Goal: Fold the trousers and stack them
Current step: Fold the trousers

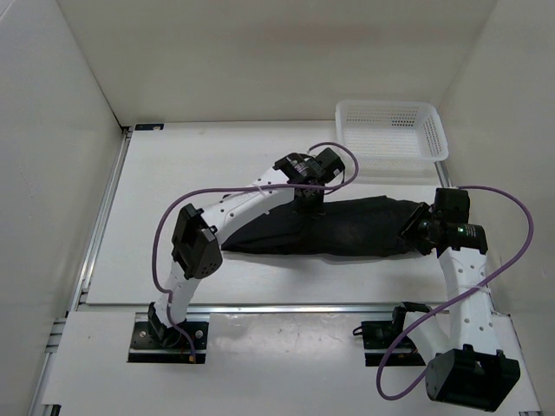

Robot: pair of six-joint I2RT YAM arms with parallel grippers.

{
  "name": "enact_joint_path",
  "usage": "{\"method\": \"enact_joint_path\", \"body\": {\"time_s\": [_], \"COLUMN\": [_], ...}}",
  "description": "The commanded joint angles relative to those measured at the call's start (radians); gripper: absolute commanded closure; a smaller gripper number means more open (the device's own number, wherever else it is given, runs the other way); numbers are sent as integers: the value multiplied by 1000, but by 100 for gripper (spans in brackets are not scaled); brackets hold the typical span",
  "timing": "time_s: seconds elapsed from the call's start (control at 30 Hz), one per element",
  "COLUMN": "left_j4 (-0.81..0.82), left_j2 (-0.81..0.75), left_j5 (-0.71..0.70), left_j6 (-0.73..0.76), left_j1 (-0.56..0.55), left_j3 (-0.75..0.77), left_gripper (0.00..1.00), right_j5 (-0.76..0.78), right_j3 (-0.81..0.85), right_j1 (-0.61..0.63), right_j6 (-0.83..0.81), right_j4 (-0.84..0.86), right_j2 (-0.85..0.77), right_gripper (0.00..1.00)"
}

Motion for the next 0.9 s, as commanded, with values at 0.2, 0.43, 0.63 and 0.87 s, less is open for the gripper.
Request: {"method": "enact_joint_path", "body": {"time_s": [0.2,0.43,0.63,0.87], "left_j4": [33,-59,57,218], "left_j2": [57,-95,-374,-405], "left_j5": [90,-63,-28,99], "left_j6": [-54,-55,6,89], "left_j1": [-49,34,339,514], "left_j3": [-56,-70,-451,-697], "left_gripper": [24,7,31,0], "right_j5": [-15,-15,-27,-36], "right_j3": [13,22,22,13], "right_j1": [-3,-3,-12,-12], "right_j6": [-12,-12,-12,-12], "right_j4": [5,5,5,5], "right_j2": [1,1,1,1], "right_gripper": [52,52,52,52]}}
